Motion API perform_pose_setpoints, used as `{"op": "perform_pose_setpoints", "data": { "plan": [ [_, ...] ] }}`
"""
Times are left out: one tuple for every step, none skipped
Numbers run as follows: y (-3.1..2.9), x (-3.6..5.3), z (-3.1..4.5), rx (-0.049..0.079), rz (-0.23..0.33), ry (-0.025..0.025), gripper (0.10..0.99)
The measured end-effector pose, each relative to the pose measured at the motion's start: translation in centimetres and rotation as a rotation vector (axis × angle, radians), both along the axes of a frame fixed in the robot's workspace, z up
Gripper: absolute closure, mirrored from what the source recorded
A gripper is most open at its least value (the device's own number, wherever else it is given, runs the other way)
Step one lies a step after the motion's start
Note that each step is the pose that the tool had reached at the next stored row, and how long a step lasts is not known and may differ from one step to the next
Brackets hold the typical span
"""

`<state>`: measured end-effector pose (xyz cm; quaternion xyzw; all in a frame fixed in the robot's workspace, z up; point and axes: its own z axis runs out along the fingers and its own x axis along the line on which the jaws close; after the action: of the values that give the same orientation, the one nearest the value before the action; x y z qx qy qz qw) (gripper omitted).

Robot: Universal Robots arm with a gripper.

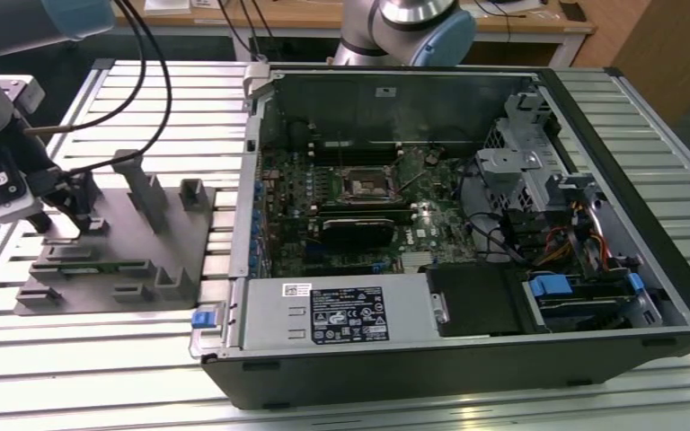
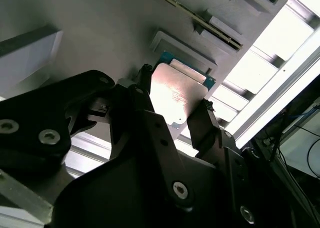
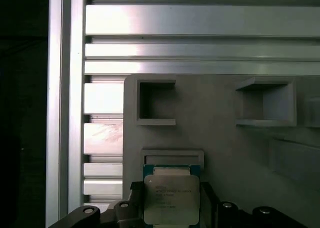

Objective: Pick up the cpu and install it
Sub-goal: 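Pick up the cpu and move it towards the insertion slot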

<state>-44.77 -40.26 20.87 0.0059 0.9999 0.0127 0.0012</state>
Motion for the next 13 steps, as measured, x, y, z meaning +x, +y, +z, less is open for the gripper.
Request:
{"op": "perform_pose_setpoints", "data": {
  "plan": [
    [0.00,0.00,0.09,0.000,0.000,-0.0001,0.549],
    [0.00,0.00,0.21,0.000,0.000,-0.0001,0.549],
    [0.00,0.00,0.35,0.000,0.000,-0.0001,0.549],
    [0.00,0.00,0.52,0.000,0.000,-0.0001,0.549],
    [0.00,0.00,0.73,0.000,0.000,-0.0002,0.549],
    [0.00,0.00,0.96,0.000,0.000,-0.0002,0.549],
    [0.00,0.00,1.17,0.000,0.000,-0.0002,0.549],
    [0.00,0.00,1.37,0.000,0.000,-0.0001,0.549],
    [0.00,0.00,1.59,0.000,0.000,-0.0001,0.549],
    [0.00,0.00,1.82,0.000,0.000,-0.0001,0.549],
    [0.00,0.00,2.09,0.000,0.000,-0.0002,0.549],
    [0.01,0.00,2.38,0.000,0.000,-0.0002,0.549],
    [0.01,0.00,2.63,0.000,0.000,-0.0003,0.549]
  ]
}}
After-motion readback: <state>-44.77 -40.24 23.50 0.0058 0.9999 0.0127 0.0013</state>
